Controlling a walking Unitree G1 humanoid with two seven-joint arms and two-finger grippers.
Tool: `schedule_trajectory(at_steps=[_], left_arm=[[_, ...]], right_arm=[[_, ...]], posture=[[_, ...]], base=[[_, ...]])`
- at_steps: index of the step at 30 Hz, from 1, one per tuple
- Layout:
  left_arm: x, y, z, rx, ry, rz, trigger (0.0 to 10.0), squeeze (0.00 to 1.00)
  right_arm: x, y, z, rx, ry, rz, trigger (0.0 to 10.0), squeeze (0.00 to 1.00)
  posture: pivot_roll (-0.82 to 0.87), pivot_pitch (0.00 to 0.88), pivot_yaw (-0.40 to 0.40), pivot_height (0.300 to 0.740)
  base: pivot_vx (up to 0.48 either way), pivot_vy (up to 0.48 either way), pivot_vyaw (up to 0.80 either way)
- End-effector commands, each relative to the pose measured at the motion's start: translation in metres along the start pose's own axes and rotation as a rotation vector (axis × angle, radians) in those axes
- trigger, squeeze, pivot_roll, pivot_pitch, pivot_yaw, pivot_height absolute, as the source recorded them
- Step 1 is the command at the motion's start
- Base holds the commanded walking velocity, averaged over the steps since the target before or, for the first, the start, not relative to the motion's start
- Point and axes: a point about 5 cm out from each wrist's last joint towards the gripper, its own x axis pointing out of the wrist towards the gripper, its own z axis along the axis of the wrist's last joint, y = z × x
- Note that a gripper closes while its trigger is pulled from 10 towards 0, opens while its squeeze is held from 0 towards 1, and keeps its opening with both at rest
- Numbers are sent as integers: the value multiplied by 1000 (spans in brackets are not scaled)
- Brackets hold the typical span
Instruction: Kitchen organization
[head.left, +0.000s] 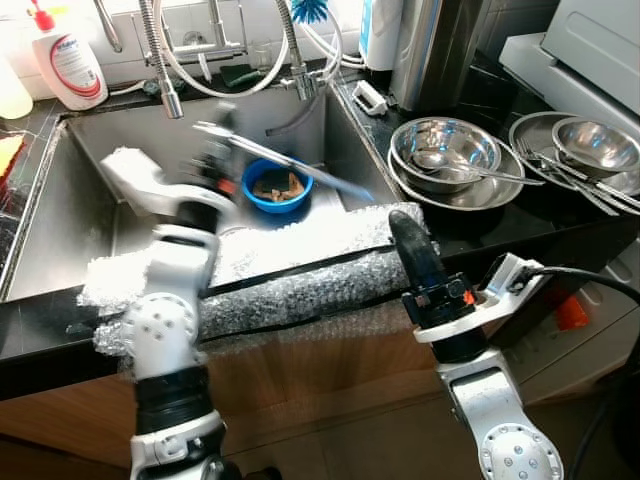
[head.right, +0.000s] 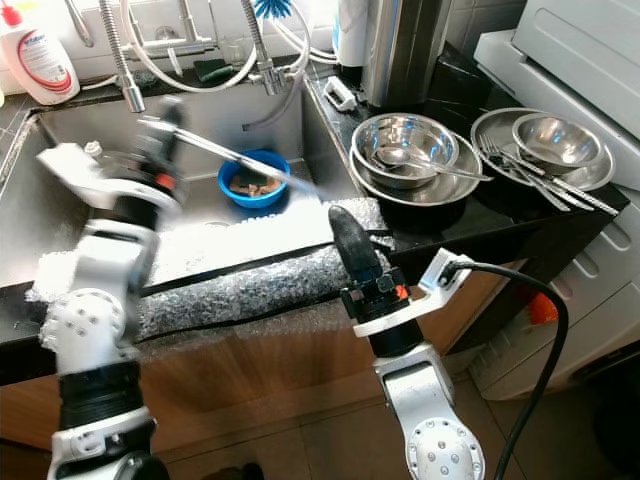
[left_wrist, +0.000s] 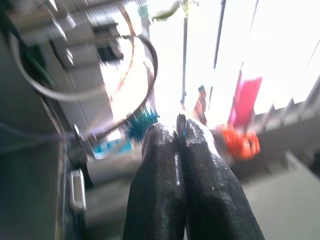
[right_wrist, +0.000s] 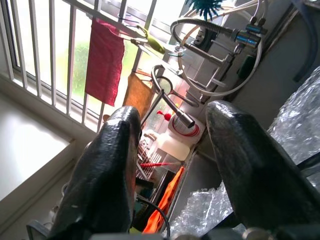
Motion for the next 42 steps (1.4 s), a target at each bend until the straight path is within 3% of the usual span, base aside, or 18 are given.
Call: schedule_trajectory(at_steps=[1, 3, 4, 5, 6, 7, 8, 10, 11, 12, 16, 18, 19, 20, 23, 25, 32, 42], left_arm=[[5, -4, 8, -11, -56, 13, 0, 0], [8, -8, 14, 96, -89, 27, 0, 0], [11, -12, 17, 218, -97, 37, 0, 0], [12, -14, 19, 265, -106, 43, 980, 0], [14, -18, 21, 349, -110, 44, 3569, 0], [17, -24, 22, 485, -110, 26, 10000, 0], [17, -24, 22, 485, -110, 26, 10000, 0], [18, -29, 23, 645, -125, 4, 10000, 0], [18, -29, 23, 645, -125, 4, 10000, 0], [19, -31, 23, 715, -137, 0, 10000, 0], [19, -35, 18, 1070, -138, -57, 10000, 0], [18, -33, 16, 1148, -128, -65, 10000, 0], [15, -26, 13, 1256, -98, -74, 10000, 0], [15, -26, 13, 1256, -98, -74, 10000, 0], [9, -13, 10, 1345, -52, -62, 10000, 0], [3, 2, 10, 1488, -18, -57, 10000, 0], [-7, 26, 12, 1628, 39, -32, 10000, 0], [-13, 67, 27, 1608, 153, 189, 10000, 0]], right_arm=[[3, 5, 1, 6, -25, 18, 10000, 0], [3, 4, 2, -8, -28, 7, 10000, 0], [4, 4, 2, -18, -27, 2, 10000, 0], [4, 4, 2, -28, -25, -1, 10000, 0], [5, 4, 3, -47, -24, -9, 10000, 0], [6, 4, 4, -76, -23, -19, 10000, 0], [6, 4, 4, -76, -23, -19, 10000, 0], [12, 9, 10, -131, -33, -13, 10000, 0], [12, 9, 10, -131, -33, -13, 10000, 0], [15, 12, 12, -158, -38, -13, 10000, 0], [28, 17, 17, -424, 6, -58, 10000, 0], [29, 17, 15, -495, 30, -74, 10000, 0], [30, 16, 13, -576, 49, -94, 10000, 0], [30, 16, 13, -576, 49, -94, 10000, 0], [30, 15, 10, -707, 73, -112, 10000, 0], [29, 9, 10, -783, 84, -153, 10000, 0], [27, 6, 10, -886, 73, -200, 10000, 0], [20, 2, 12, -1044, 75, -254, 10000, 0]], posture=[[-7, 122, 32, 740], [-10, 121, 33, 740], [-10, 121, 33, 740], [-10, 121, 33, 740], [-10, 120, 34, 740], [-11, 118, 36, 740], [-11, 118, 36, 740], [-12, 111, 36, 740], [-12, 111, 36, 740], [-15, 107, 37, 740], [-16, 95, 40, 740], [-17, 90, 43, 740], [-20, 82, 49, 740], [-20, 82, 49, 740], [-23, 79, 51, 740], [-21, 75, 53, 740], [-21, 91, 60, 740], [-38, 127, 83, 740]], base=[[0, 0, 0], [0, 0, 0], [0, 0, 0], [0, 0, 0], [0, 0, 0], [0, 0, 0], [0, 0, 0], [0, 0, 0], [0, 0, 0], [0, 0, 0], [0, 0, 0], [0, 0, 0], [0, 0, 0], [0, 0, 0], [0, 0, 0], [0, 0, 0], [0, 0, 0], [0, 0, 0]])
